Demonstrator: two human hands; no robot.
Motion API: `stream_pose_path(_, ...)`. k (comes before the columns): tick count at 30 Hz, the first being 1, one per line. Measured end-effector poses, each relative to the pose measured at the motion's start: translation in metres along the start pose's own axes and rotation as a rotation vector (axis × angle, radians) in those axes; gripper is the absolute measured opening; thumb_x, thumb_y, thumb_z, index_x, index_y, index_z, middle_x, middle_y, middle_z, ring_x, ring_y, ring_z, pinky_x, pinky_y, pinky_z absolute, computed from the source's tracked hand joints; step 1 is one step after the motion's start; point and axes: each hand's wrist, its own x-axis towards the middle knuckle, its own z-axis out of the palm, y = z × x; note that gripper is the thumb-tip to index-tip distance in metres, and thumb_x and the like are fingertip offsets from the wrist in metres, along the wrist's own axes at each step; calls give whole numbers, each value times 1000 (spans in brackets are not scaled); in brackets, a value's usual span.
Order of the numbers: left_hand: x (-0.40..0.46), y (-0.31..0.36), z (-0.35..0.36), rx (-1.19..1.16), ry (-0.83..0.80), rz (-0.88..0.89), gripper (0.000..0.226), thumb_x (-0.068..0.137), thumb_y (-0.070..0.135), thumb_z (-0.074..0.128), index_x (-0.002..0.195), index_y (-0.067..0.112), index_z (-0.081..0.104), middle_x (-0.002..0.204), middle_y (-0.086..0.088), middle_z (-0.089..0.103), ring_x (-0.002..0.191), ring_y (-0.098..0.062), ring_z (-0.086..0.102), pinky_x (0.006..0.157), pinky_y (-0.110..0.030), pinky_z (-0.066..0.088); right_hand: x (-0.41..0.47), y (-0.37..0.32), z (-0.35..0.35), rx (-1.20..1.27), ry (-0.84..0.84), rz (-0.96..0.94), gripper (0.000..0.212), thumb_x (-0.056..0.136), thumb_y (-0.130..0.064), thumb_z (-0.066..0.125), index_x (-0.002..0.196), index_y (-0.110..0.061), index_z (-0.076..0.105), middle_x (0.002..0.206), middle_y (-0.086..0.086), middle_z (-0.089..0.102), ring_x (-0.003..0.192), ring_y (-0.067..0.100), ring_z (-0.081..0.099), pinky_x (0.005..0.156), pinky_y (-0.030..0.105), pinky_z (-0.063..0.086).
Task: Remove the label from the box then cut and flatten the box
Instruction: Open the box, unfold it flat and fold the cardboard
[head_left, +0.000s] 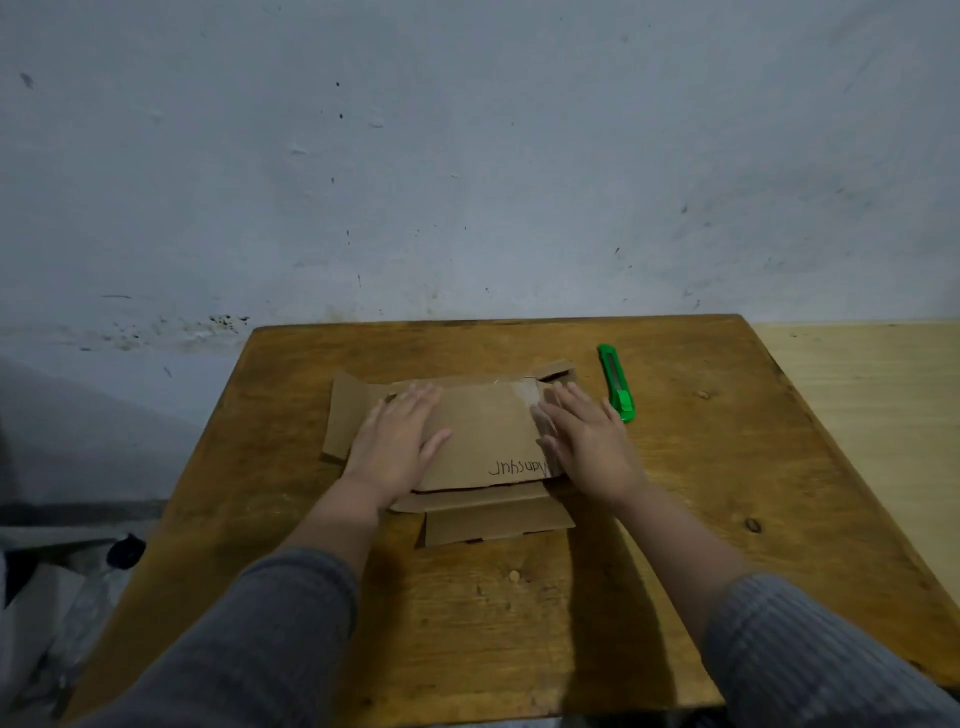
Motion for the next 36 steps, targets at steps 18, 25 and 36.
stream_pose_path(18, 3, -32, 37, 140, -243, -18, 57, 100, 48, 4, 150, 27, -13, 154, 12, -23, 141, -6, -22, 116, -51, -11, -43, 16, 13, 163, -137, 38, 45, 98, -32, 36, 142, -36, 30, 152, -17, 18, 143, 1, 1, 118, 51, -5)
stream_pose_path(25, 0, -31, 36, 100, -231, -22, 57, 100, 48, 5, 150, 27, -10, 155, 12, -19, 143, -7, -19, 116, -50, -11, -62, 15, 13, 117, -196, 21, 82, 76, -77, 21, 147, -36, 16, 156, -14, 5, 145, 6, -8, 116, 51, -12)
stream_pose_path(36, -1, -26, 21, -260, -230, -87, 91, 76, 72, -21, 151, 31, 8, 158, 17, 2, 144, -2, -8, 118, -46, -11, -32, -7, 20, 48, -169, 286, 77, 87, -68, 29, 150, -24, 16, 159, -7, 4, 146, 10, -6, 114, 53, -11)
